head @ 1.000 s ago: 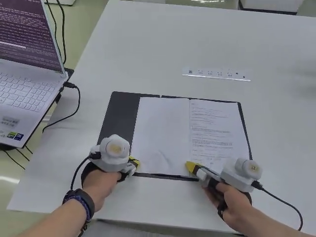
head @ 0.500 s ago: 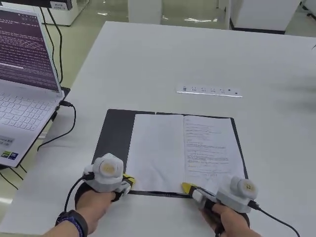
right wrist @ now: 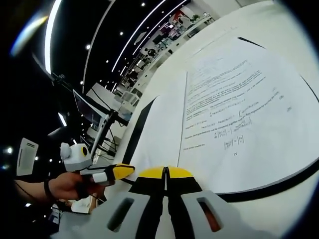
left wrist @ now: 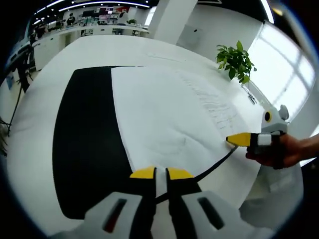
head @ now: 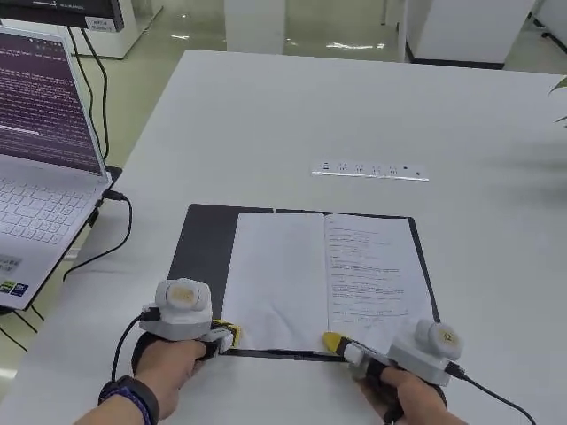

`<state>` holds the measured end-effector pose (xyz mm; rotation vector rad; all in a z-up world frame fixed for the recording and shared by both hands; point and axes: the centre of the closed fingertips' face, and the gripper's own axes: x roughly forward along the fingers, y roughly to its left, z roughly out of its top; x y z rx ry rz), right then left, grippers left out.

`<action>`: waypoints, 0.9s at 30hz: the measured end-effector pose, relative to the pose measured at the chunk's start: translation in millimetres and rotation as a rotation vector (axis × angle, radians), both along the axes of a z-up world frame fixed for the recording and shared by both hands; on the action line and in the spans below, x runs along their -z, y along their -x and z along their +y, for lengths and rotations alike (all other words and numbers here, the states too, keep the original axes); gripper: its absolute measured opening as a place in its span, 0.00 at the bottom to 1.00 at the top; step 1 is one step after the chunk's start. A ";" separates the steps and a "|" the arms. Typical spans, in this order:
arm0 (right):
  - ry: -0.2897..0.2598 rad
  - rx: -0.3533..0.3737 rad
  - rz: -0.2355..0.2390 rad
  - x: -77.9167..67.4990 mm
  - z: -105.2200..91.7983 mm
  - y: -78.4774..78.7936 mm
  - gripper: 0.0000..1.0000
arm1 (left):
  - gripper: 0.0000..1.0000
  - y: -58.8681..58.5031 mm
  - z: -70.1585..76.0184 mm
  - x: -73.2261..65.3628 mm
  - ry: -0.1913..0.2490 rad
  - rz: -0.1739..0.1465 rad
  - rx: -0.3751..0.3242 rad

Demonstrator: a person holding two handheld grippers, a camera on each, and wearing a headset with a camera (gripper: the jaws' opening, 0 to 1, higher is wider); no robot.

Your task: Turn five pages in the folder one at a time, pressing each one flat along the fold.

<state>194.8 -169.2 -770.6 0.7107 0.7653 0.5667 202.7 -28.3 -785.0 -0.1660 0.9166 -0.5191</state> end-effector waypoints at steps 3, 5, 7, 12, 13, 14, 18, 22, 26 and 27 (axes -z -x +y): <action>-0.001 -0.009 -0.027 -10.8 -1.8 -3.7 0.01 | 0.11 -0.5 -5.5 -9.1 0.003 -0.017 0.029; 0.002 -0.014 -0.044 -16.3 -5.6 -6.6 0.05 | 0.13 -2.7 -6.7 -17.4 0.011 -0.028 0.030; 0.014 -0.017 -0.064 -20.6 -9.8 -8.3 0.09 | 0.16 -4.8 -9.0 -24.3 0.011 -0.050 0.044; 0.069 -0.062 -0.112 -30.7 -21.6 -5.8 0.16 | 0.22 -5.3 -14.5 -43.9 0.018 -0.096 0.083; 0.086 -0.070 -0.126 -33.3 -26.3 -5.9 0.18 | 0.23 -5.6 -14.8 -48.3 0.017 -0.113 0.091; 0.093 -0.071 -0.135 -34.3 -29.8 -5.5 0.19 | 0.25 -5.4 -15.0 -51.1 0.015 -0.122 0.098; 0.143 -0.080 -0.180 -43.9 -49.1 -4.6 0.22 | 0.29 -2.3 -13.5 -60.6 0.005 -0.143 0.124; 0.216 -0.087 -0.223 -54.2 -71.1 -1.6 0.28 | 0.34 -0.4 -10.1 -75.1 0.015 -0.174 0.135; 0.246 -0.073 -0.260 -65.3 -91.2 -0.8 0.33 | 0.40 1.4 -4.7 -87.1 -0.008 -0.202 0.140; 0.250 -0.071 -0.266 -68.2 -95.9 0.3 0.34 | 0.42 1.8 -2.5 -88.1 -0.022 -0.205 0.141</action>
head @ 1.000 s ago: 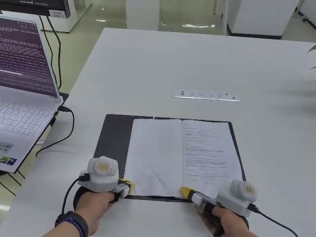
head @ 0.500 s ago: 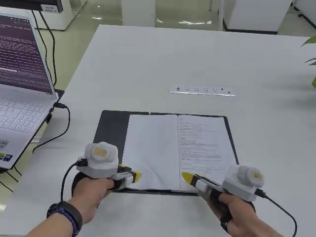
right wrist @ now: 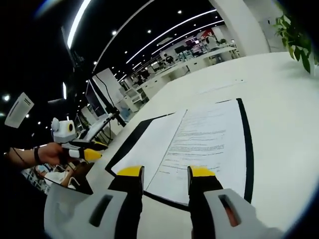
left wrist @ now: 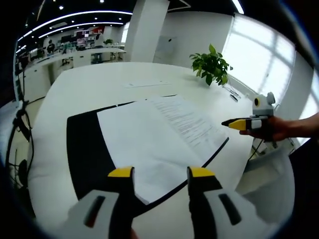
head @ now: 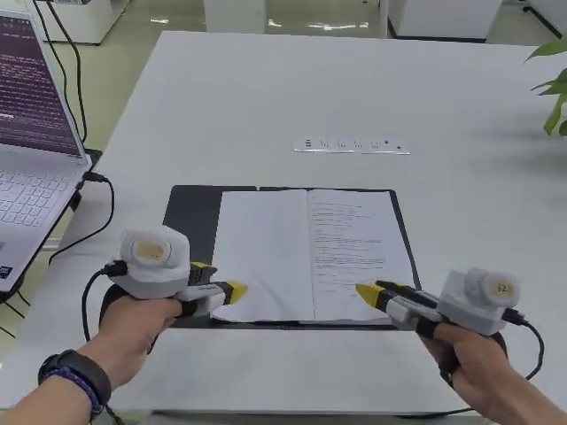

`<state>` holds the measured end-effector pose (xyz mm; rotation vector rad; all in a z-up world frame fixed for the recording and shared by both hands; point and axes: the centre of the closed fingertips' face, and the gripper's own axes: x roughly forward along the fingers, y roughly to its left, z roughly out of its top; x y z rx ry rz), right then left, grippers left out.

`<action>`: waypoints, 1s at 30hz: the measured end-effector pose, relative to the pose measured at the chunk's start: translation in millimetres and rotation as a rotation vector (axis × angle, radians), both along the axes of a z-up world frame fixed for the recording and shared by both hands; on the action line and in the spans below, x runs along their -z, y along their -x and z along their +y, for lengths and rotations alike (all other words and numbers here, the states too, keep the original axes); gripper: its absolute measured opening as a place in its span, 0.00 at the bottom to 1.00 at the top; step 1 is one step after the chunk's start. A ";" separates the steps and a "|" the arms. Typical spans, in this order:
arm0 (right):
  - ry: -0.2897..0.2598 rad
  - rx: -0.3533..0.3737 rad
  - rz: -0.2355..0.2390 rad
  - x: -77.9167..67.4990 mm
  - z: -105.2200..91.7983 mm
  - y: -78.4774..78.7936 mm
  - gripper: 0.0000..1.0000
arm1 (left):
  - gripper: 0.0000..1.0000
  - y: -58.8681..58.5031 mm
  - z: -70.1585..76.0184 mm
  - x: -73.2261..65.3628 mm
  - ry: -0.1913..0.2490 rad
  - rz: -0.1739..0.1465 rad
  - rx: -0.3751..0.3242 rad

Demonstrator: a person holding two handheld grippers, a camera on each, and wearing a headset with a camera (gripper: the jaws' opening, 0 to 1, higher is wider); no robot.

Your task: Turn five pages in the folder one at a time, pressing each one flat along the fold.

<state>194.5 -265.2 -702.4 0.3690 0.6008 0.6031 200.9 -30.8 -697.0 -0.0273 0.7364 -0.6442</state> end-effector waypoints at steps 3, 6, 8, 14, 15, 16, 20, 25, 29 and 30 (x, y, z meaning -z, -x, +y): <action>0.018 0.008 -0.021 -5.1 -10.1 1.6 0.37 | 0.45 5.6 4.1 -9.4 -0.011 -0.018 0.002; 0.021 0.025 -0.043 -11.4 -20.1 4.4 0.40 | 0.47 8.1 6.8 -20.2 -0.005 -0.034 -0.008; 0.041 0.023 -0.053 -14.3 -23.6 7.3 0.43 | 0.49 9.1 9.0 -27.8 -0.006 -0.050 -0.011; 0.103 -0.002 -0.096 -23.8 -28.2 14.0 0.47 | 0.55 15.0 14.0 -48.4 -0.022 -0.102 0.001; 0.111 -0.005 -0.099 -25.5 -29.3 14.8 0.48 | 0.56 16.1 14.6 -50.6 -0.022 -0.108 0.000; 0.112 -0.004 -0.101 -26.9 -30.4 15.3 0.51 | 0.57 16.9 15.3 -52.3 -0.021 -0.113 -0.001; 0.140 -0.009 -0.128 -37.0 -34.9 18.8 0.55 | 0.61 22.5 20.1 -53.1 -0.046 -0.129 0.008; 0.194 -0.014 -0.130 -38.8 -40.1 24.9 0.59 | 0.69 29.8 24.7 -54.3 -0.039 -0.134 -0.009; 0.164 0.009 -0.136 -43.0 -38.5 29.6 0.62 | 0.72 33.4 27.7 -58.2 -0.002 -0.138 -0.056; 0.165 0.012 -0.134 -42.2 -38.3 30.9 0.63 | 0.72 34.7 29.1 -57.3 0.003 -0.134 -0.069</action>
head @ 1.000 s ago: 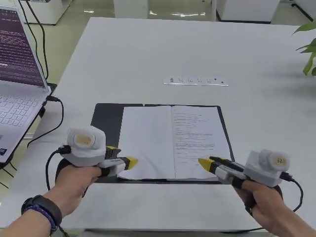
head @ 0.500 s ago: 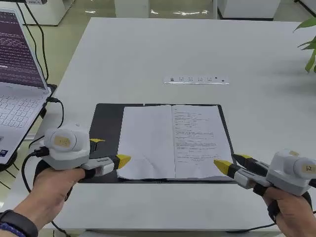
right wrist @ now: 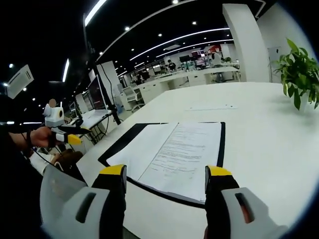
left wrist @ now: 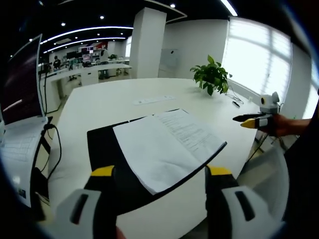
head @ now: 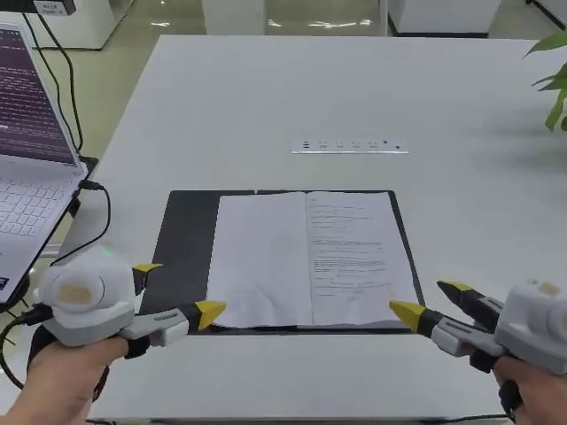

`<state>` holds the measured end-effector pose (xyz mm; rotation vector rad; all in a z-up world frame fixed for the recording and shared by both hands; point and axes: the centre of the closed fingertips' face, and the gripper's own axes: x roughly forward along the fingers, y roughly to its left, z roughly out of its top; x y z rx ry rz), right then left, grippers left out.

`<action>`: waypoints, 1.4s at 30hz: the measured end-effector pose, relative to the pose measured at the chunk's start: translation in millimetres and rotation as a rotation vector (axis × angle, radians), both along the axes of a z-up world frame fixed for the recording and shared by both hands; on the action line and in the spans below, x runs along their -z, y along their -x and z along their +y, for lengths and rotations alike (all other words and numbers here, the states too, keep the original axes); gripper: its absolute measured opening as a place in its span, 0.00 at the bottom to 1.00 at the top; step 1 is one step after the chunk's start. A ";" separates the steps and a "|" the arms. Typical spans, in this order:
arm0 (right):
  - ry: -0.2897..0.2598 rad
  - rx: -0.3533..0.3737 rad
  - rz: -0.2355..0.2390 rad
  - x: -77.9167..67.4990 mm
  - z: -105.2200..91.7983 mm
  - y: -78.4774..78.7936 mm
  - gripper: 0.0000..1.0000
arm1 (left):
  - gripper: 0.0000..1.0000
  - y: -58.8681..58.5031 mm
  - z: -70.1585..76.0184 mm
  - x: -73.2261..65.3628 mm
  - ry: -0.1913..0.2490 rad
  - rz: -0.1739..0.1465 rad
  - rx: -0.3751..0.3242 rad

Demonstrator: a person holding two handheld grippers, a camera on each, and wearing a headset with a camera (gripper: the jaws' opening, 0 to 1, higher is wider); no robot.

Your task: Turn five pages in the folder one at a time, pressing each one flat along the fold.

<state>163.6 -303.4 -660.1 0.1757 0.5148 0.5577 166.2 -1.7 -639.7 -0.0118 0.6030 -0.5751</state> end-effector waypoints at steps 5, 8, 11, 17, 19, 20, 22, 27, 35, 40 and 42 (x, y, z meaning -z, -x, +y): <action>0.005 0.007 0.024 8.0 -0.3 10.2 0.64 | 0.72 4.5 -0.1 12.2 -0.011 0.031 0.006; 0.006 0.002 0.033 11.0 -1.7 14.8 0.64 | 0.73 4.7 -2.7 11.7 -0.011 0.034 0.016; 0.002 0.014 0.035 11.5 -6.7 16.4 0.64 | 0.73 2.2 -8.1 9.5 -0.011 0.034 0.025; -0.014 0.039 0.032 10.2 -16.6 16.3 0.64 | 0.72 -6.9 -26.3 5.4 0.007 0.028 0.051; -0.015 0.041 0.031 10.1 -18.9 17.3 0.64 | 0.72 -6.3 -35.7 7.2 0.003 0.033 0.071; -0.014 0.042 0.033 10.6 -20.5 18.0 0.64 | 0.72 -5.0 -41.8 8.4 0.001 0.038 0.085; -0.010 0.042 0.036 11.9 -23.2 19.2 0.65 | 0.72 -1.6 -53.2 11.2 -0.005 0.049 0.114; -0.023 0.057 0.045 13.6 -30.6 23.3 0.65 | 0.72 -0.6 -72.5 17.5 -0.011 0.069 0.163; -0.020 0.050 0.092 26.4 -39.4 29.3 0.68 | 0.70 -9.8 -127.4 23.9 -0.002 0.087 0.270; -0.022 0.031 0.102 30.8 -44.0 29.0 0.69 | 0.69 -18.2 -154.0 27.5 -0.004 0.097 0.333; -0.012 0.022 0.110 34.8 -46.7 29.4 0.70 | 0.67 -21.9 -164.6 28.1 -0.005 0.100 0.357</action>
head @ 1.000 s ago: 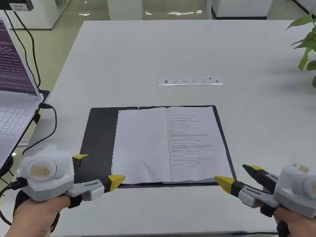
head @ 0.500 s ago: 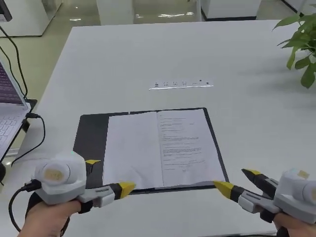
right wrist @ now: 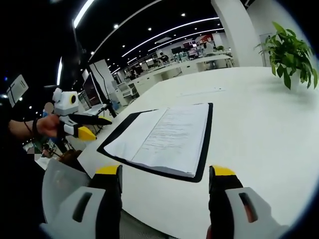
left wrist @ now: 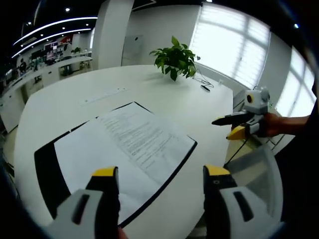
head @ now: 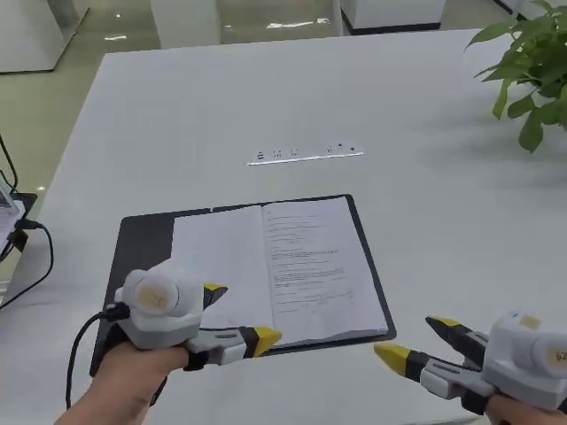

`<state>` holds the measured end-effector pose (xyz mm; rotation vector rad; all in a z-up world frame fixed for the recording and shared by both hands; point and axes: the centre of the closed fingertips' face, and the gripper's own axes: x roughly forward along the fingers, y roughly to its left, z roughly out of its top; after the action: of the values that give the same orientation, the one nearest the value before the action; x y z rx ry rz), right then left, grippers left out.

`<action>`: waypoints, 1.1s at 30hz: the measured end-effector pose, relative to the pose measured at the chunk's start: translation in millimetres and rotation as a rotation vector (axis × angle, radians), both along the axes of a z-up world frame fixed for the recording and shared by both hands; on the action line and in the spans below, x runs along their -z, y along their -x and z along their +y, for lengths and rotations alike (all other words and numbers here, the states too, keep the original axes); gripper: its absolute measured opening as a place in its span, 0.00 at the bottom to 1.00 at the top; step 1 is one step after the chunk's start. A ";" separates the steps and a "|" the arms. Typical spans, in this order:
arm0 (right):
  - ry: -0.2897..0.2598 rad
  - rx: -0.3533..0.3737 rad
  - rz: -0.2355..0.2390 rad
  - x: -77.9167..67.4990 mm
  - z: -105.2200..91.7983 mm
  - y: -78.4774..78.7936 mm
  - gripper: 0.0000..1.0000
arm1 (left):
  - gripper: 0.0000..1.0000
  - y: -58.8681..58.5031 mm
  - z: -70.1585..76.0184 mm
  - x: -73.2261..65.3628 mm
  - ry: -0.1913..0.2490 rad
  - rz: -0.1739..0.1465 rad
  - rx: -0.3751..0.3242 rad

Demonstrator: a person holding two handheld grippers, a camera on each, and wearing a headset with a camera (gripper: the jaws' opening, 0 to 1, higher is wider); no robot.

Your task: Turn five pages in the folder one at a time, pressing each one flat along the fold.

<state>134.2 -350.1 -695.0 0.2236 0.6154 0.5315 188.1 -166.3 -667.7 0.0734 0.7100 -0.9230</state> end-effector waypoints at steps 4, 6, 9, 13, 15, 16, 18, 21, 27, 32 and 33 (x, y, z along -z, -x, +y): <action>-0.016 0.003 0.014 2.3 -4.1 1.3 0.71 | 0.67 -5.1 -22.5 -0.1 0.016 0.023 0.054; -0.027 0.003 0.021 4.1 -5.4 1.2 0.71 | 0.67 -6.9 -30.9 2.3 -0.001 0.032 0.081; -0.028 0.005 0.033 9.1 -8.9 2.1 0.72 | 0.67 -8.5 -43.1 8.3 -0.035 0.040 0.121; -0.047 0.006 0.038 11.4 -11.4 3.2 0.71 | 0.67 -10.5 -62.9 14.7 -0.060 0.046 0.163; -0.049 0.003 0.044 13.4 -12.6 3.6 0.71 | 0.66 -11.1 -73.8 17.2 -0.071 0.043 0.187; -0.048 0.003 0.047 14.7 -13.6 3.9 0.71 | 0.66 -11.5 -80.4 19.0 -0.078 0.044 0.201; -0.051 0.002 0.050 15.6 -14.4 4.4 0.71 | 0.66 -11.3 -88.5 20.9 -0.087 0.045 0.219; -0.057 0.004 0.053 16.9 -16.2 4.2 0.70 | 0.66 -10.5 -101.7 27.4 -0.110 0.043 0.259; -0.065 0.010 0.061 19.9 -18.5 4.2 0.69 | 0.65 -14.7 -125.4 39.6 -0.122 0.043 0.266; -0.070 0.015 0.067 21.9 -19.4 5.1 0.69 | 0.64 -19.3 -141.1 54.6 -0.119 0.041 0.217; -0.071 0.016 0.070 22.8 -20.0 5.8 0.69 | 0.64 -19.3 -143.2 57.1 -0.121 0.038 0.214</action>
<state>128.4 -370.1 -717.7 0.3152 0.6627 0.5326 207.4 -309.5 -724.8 0.2438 0.8037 -1.0876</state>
